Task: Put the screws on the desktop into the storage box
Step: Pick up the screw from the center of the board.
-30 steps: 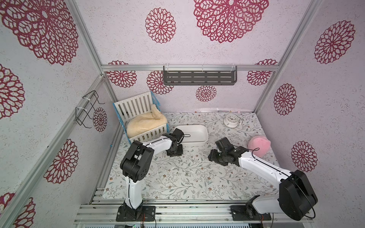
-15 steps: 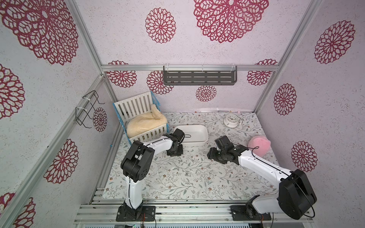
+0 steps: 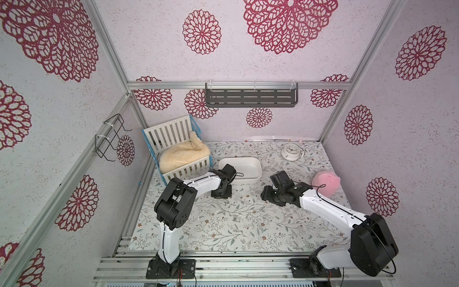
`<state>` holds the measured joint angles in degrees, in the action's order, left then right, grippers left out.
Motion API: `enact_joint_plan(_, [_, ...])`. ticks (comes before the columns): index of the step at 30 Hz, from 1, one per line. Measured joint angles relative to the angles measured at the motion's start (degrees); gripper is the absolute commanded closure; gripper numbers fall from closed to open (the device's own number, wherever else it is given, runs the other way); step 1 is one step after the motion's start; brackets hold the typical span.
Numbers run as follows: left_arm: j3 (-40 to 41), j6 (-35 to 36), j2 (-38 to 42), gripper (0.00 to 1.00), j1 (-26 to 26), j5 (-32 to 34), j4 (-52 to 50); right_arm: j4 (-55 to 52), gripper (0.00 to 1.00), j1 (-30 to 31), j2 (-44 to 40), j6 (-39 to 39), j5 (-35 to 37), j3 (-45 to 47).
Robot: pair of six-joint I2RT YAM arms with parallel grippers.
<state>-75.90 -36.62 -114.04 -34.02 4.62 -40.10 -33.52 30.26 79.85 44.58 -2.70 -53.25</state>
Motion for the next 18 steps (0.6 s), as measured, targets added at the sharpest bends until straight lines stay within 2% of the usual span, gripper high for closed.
enact_joint_plan(12, [-1.01, 0.26, -0.57, 0.93, -0.22, 1.38, -1.49, -0.02, 0.41, 0.00, -0.04, 0.02, 0.00, 0.02])
enact_joint_plan(18, [-0.76, 0.35, -0.28, 0.96, -0.42, 2.03, -2.01, -0.02, 0.41, 0.00, -0.11, 0.02, 0.00, 0.02])
